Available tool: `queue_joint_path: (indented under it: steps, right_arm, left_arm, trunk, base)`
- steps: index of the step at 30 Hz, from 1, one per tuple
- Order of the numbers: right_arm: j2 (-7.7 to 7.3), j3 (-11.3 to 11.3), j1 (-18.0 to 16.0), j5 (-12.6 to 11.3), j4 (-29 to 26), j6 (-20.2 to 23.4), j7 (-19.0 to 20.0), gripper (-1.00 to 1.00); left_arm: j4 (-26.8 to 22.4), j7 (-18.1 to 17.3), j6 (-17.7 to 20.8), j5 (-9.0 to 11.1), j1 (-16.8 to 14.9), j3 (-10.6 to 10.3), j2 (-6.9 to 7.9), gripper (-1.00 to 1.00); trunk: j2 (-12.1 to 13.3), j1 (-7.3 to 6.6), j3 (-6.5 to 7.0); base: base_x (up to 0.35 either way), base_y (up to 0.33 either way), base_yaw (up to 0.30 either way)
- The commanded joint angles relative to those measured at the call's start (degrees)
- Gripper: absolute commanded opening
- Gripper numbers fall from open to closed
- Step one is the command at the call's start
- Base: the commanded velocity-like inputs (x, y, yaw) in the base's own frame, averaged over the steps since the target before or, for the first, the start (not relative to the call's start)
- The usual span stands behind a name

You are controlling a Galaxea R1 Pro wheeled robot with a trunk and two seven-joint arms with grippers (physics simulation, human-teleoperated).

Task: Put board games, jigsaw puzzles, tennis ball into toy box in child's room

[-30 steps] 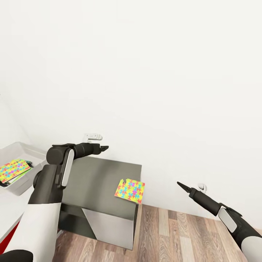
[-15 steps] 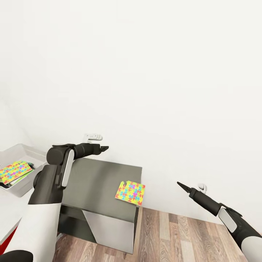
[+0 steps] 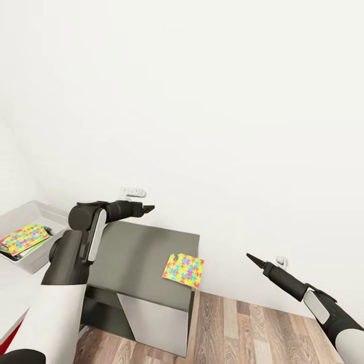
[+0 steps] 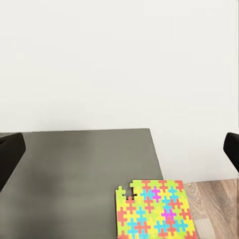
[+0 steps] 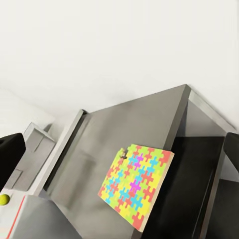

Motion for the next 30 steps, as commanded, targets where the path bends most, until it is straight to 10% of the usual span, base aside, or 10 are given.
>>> queue_joint_path:
  steps: [1,10,24,30]
  right_arm:
    - [-0.01,0.0,0.0,-0.4,0.1,0.6,0.2,1.0]
    - [-0.01,0.0,0.0,-0.5,0.2,0.6,0.1,1.0]
    - [-0.01,0.0,0.0,-0.5,0.2,0.6,0.2,1.0]
    - [-0.01,0.0,0.0,-0.4,0.2,0.6,0.2,1.0]
  left_arm:
    - [0.0,-1.8,0.2,-0.3,0.0,0.0,0.06,1.0]
    - [0.5,-25.4,0.2,1.0,0.0,1.5,2.51,1.0]
    - [0.9,-46.6,0.2,4.2,0.1,2.2,4.51,1.0]
    - [1.0,-49.0,0.2,4.4,0.2,2.3,4.69,1.0]
  trunk:
    - [-0.1,0.04,-0.12]
    - [-0.1,0.04,-0.09]
    - [-0.1,0.04,-0.09]
    - [-0.1,0.04,-0.09]
  base:
    - [0.0,0.0,0.014]
    - [0.0,0.0,0.004]
    - [0.0,0.0,0.0]
    - [0.0,0.0,0.0]
